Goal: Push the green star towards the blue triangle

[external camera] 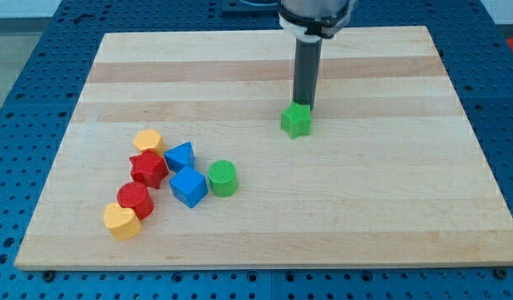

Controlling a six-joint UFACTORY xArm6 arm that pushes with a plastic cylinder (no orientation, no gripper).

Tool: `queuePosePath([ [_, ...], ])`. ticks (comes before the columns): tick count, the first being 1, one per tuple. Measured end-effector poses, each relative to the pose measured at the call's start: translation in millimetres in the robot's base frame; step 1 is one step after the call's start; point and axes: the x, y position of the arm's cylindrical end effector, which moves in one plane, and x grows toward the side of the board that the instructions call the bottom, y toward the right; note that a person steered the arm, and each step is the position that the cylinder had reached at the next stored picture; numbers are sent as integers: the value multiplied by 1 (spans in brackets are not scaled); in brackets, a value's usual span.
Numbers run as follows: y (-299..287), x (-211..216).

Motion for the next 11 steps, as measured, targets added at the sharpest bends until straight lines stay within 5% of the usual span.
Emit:
queuePosePath([
  [1, -18, 16],
  [3, 45, -47],
  [5, 54, -6],
  [7, 32, 47],
  [11, -93, 54],
])
